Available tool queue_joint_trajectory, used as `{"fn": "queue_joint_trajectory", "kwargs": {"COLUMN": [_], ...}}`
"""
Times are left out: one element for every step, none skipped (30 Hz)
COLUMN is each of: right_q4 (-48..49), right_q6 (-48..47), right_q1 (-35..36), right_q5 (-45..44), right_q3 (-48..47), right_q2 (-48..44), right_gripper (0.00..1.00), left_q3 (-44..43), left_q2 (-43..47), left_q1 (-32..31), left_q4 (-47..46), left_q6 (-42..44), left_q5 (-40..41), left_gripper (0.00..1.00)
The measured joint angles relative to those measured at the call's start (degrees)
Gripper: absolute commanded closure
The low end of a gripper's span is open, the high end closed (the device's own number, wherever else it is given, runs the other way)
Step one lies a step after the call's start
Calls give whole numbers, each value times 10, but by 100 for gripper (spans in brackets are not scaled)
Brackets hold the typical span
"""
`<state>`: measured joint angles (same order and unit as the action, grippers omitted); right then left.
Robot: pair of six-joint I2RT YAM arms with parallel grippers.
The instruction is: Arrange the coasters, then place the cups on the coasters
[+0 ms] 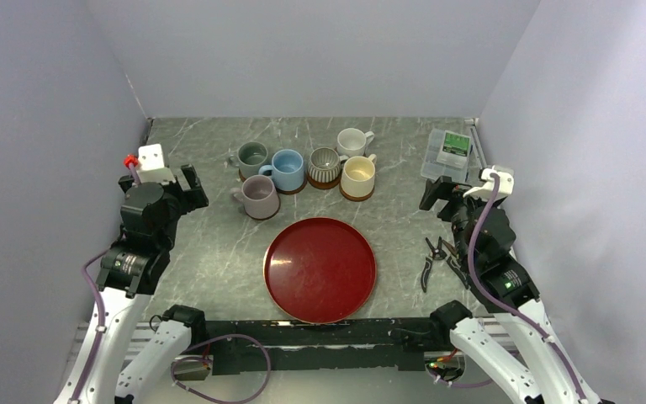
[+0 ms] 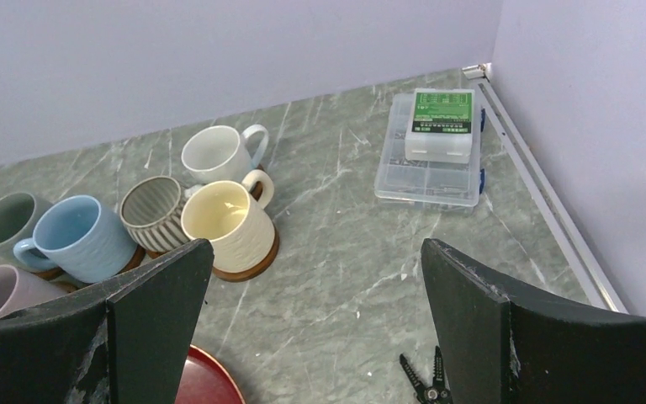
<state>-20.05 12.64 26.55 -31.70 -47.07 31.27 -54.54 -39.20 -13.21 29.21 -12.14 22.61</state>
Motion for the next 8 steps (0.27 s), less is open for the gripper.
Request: {"fn": "queue_joint_trajectory", "kwargs": {"right_q4": [0,1,1,2,2,2,2,2], "right_q6": [-2,-4,-6,-7,-7,-7,-7,-7], "right_q1": [0,0,0,0,0,0,0,0], "right_q5": [0,0,0,0,-1,-3,-5,-9], "right_q3": [0,0,0,1,2,2,2,2], "right_q2": [1,2,2,2,1,1,2,2], "right_gripper": [0,0,0,0,0,0,0,0], "left_q3": [0,0,0,0,0,0,0,0], "left_q2": [0,0,0,0,0,0,0,0], "left_q1": [0,0,0,0,0,0,0,0], "left_q4": [0,0,0,0,0,0,0,0], "left_q6": [0,0,0,0,0,0,1,2], "left_q5": [0,1,2,2,2,2,2,2], "left_gripper": [6,6,6,6,6,6,6,6]}}
